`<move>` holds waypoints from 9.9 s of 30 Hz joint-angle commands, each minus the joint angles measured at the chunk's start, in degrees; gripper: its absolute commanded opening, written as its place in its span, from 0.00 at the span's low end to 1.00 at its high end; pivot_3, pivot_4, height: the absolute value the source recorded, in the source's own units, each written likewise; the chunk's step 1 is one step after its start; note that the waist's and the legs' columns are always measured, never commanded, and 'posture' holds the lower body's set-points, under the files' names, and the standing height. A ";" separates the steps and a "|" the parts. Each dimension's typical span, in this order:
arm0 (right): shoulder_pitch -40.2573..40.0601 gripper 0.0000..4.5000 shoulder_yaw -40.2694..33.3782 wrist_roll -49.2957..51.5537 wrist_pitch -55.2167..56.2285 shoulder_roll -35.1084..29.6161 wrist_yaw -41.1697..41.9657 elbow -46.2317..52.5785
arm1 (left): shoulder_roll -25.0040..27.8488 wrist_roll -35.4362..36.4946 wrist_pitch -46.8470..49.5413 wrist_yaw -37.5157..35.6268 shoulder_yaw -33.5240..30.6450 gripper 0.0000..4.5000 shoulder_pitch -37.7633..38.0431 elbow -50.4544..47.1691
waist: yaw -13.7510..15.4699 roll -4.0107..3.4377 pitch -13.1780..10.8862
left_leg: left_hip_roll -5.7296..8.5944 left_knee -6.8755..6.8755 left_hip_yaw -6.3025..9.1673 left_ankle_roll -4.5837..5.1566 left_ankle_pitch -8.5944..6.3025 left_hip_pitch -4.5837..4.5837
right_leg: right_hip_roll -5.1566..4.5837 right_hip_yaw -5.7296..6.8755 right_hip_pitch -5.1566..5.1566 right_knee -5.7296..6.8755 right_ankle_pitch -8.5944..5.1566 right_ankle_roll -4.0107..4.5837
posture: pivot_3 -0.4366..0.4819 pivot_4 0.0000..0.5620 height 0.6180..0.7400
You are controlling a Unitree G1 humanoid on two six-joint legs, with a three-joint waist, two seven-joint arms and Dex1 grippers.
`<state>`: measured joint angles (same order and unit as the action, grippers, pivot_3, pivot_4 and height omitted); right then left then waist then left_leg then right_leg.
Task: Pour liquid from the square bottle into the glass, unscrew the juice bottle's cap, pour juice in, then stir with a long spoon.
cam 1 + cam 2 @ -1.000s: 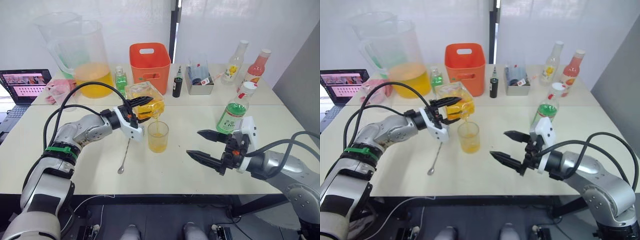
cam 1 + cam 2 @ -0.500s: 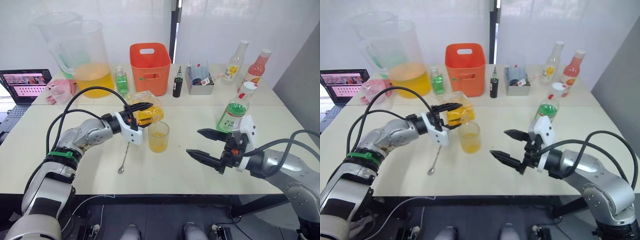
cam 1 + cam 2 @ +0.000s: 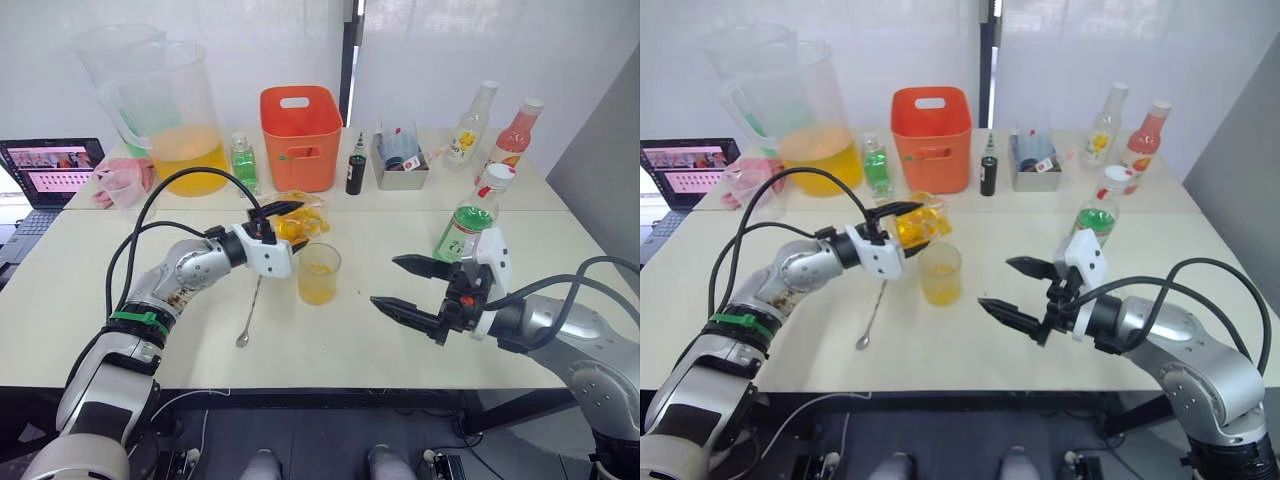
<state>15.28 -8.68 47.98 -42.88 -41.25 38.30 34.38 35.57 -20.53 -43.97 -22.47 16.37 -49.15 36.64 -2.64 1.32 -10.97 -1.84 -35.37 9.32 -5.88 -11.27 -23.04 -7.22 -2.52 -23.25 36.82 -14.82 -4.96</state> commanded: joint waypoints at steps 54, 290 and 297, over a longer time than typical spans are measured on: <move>13.31 1.00 6.91 -0.39 -0.97 1.57 5.94 -5.06 | -4.37 39.20 57.43 3.43 -37.46 0.93 13.44 -19.56 | -1.27 0.03 0.02 | 0.00 -0.51 0.05 0.04 -0.02 -0.07 | 0.00 0.03 0.00 0.28 0.00 0.01 | 0.48 0.27 1.00; 35.66 0.33 23.41 -6.77 18.43 7.95 41.95 -35.16 | 12.57 69.20 71.02 -40.87 -47.00 1.00 57.27 -67.08 | -1.04 -0.32 -0.04 | -0.21 0.53 -0.30 0.13 -0.09 0.57 | 0.12 -0.24 0.03 0.19 -0.31 0.26 | 0.48 0.27 1.00; 27.58 0.33 14.73 -8.77 6.24 8.90 16.69 -19.66 | 13.28 67.94 70.29 -43.09 -41.69 1.00 50.83 -62.85 | -0.96 -0.32 -0.04 | -0.21 0.49 -0.31 0.13 -0.09 0.58 | 0.12 -0.25 0.03 0.22 -0.31 0.26 | 0.48 0.27 1.00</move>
<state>42.31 10.82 38.44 -34.14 -33.21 62.81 10.01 48.10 47.33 27.48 -64.66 -25.74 2.67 -26.47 -3.60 1.00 -11.01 -2.05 -34.88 9.02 -5.75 -11.36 -22.45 -7.10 -2.76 -23.22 37.05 -15.12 -4.69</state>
